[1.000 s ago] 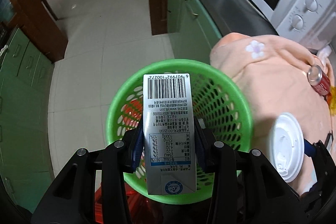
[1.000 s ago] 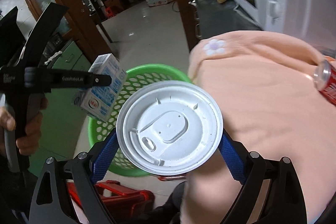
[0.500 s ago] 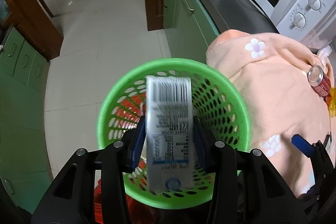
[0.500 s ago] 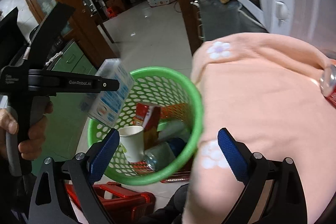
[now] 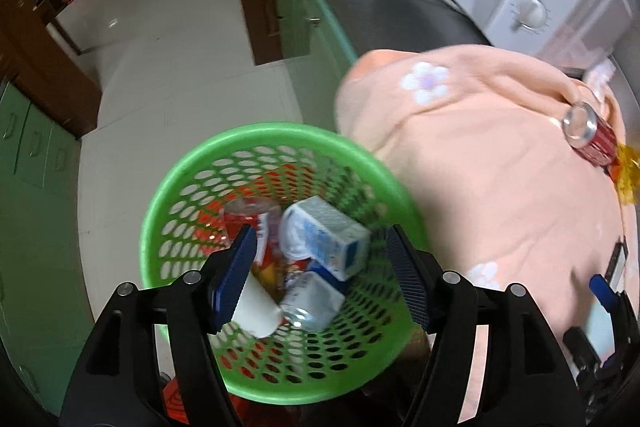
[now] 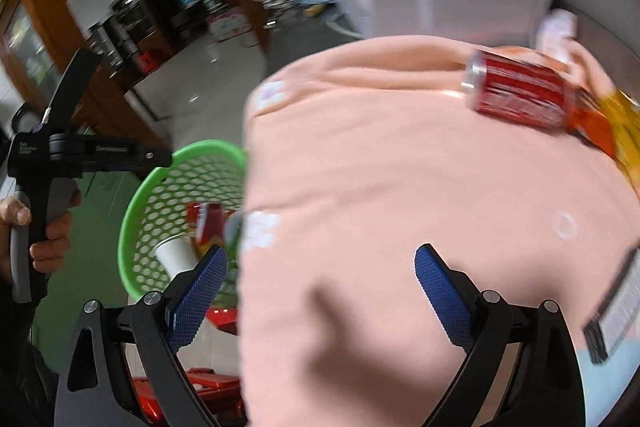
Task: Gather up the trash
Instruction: 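Move back to the towel and grasp the black-and-white box with the right gripper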
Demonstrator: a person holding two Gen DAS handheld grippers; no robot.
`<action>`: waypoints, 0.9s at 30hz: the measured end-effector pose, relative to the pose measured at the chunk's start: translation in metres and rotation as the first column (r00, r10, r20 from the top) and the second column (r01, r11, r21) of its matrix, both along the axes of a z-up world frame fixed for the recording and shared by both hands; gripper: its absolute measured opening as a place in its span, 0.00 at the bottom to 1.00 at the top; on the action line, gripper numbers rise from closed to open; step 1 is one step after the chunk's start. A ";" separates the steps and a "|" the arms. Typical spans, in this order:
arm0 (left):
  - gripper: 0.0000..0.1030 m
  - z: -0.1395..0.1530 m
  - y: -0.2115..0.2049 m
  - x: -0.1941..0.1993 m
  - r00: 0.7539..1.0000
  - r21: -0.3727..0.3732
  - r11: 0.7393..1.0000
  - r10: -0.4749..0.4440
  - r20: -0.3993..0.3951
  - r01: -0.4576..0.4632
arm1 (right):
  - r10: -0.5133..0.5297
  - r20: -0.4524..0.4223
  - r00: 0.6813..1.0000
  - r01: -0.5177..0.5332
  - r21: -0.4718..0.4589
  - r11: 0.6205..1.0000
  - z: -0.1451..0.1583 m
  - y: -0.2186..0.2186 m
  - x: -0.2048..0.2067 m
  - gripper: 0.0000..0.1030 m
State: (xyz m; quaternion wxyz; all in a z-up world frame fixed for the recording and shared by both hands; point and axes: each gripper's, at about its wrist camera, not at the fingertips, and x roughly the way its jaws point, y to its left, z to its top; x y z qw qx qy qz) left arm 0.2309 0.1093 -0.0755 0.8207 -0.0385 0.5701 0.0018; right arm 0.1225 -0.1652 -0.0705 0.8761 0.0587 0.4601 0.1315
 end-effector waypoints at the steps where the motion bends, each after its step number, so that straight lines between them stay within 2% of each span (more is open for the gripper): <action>1: 0.65 0.002 -0.007 0.000 1.000 0.001 1.000 -0.015 0.003 0.015 | -0.020 0.001 1.000 0.020 -0.001 1.000 0.001 -0.008 -0.003 0.89; 7: 0.65 0.017 -0.055 0.003 0.994 -0.005 0.994 -0.105 0.034 0.106 | -0.185 0.014 0.983 0.185 -0.002 0.983 0.009 -0.071 -0.024 0.89; 8: 0.66 0.019 -0.062 0.004 0.992 -0.007 0.993 -0.118 0.038 0.119 | -0.216 0.019 0.976 0.216 -0.004 0.976 0.012 -0.083 -0.028 0.89; 9: 0.71 0.021 -0.071 0.004 0.990 -0.005 0.991 -0.134 0.044 0.134 | -0.242 0.022 0.970 0.242 -0.006 0.970 0.014 -0.093 -0.030 0.89; 13: 0.73 0.029 -0.105 0.007 0.979 -0.004 0.980 -0.196 0.063 0.197 | -0.364 0.018 0.931 0.365 -0.006 0.931 0.017 -0.132 -0.041 0.89; 16: 0.73 0.032 -0.129 0.008 0.964 -0.002 0.967 -0.255 0.077 0.256 | -0.463 -0.011 0.886 0.463 0.013 0.886 0.014 -0.161 -0.046 0.89; 19: 0.73 0.038 -0.154 0.008 0.942 0.007 0.947 -0.321 0.095 0.322 | -0.548 -0.053 0.835 0.550 0.031 0.835 0.006 -0.184 -0.050 0.88; 20: 0.73 0.040 -0.162 0.009 0.933 0.015 0.939 -0.344 0.103 0.345 | -0.565 -0.067 0.822 0.568 0.037 0.822 0.005 -0.189 -0.049 0.84; 23: 0.73 0.044 -0.189 0.013 0.898 0.040 0.906 -0.424 0.119 0.422 | -0.603 -0.104 0.791 0.609 0.035 0.793 -0.002 -0.198 -0.047 0.80; 26: 0.73 0.048 -0.217 0.019 0.853 0.078 0.863 -0.505 0.134 0.499 | -0.628 -0.130 0.767 0.635 0.024 0.772 -0.009 -0.200 -0.040 0.77; 27: 0.73 0.049 -0.228 0.023 0.830 0.094 0.842 -0.539 0.140 0.531 | -0.635 -0.142 0.759 0.644 0.018 0.765 -0.013 -0.202 -0.036 0.77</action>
